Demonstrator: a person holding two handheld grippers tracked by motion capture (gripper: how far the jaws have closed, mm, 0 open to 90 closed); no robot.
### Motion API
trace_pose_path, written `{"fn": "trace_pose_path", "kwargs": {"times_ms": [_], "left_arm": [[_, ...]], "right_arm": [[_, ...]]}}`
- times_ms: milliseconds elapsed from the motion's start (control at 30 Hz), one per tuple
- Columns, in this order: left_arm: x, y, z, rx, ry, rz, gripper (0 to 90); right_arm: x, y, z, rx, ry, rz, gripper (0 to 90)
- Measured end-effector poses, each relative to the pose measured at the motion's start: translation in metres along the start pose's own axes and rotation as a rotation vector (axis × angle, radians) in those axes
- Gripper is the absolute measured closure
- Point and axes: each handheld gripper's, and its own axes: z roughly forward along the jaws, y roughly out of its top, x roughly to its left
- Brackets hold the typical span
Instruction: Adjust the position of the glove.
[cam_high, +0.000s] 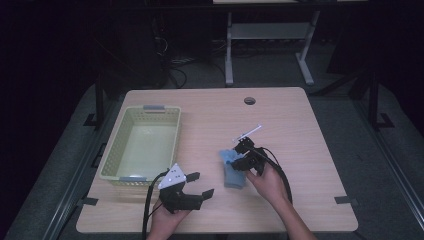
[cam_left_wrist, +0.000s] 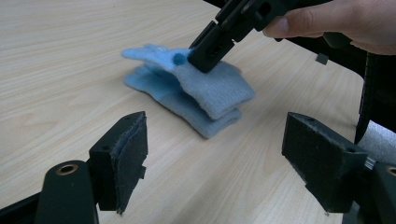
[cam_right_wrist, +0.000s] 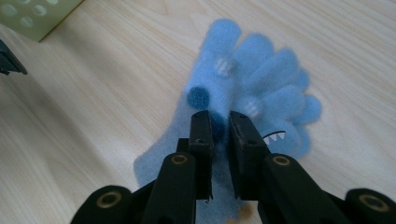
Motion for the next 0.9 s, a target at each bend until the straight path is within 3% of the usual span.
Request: {"fn": "trace_pose_path", "kwargs": {"times_ms": [433, 633, 767, 900], "left_arm": [[0.0, 0.0, 0.0, 0.001, -0.003, -0.005, 22.5], [-0.001, -0.001, 0.001, 0.005, -0.005, 0.003, 22.8], [-0.001, -0.001, 0.002, 0.006, -0.005, -0.001, 22.8], [-0.001, -0.001, 0.002, 0.007, -0.007, 0.002, 22.8]], "right_arm": [[-0.003, -0.006, 0.017, 0.032, -0.017, 0.023, 73.8], [-0.002, -0.005, 0.018, 0.032, -0.04, 0.007, 68.4], [0.0, -0.003, 0.014, -0.009, -0.04, -0.009, 73.2], [0.001, -0.002, 0.016, -0.017, -0.036, -0.012, 77.9]]}}
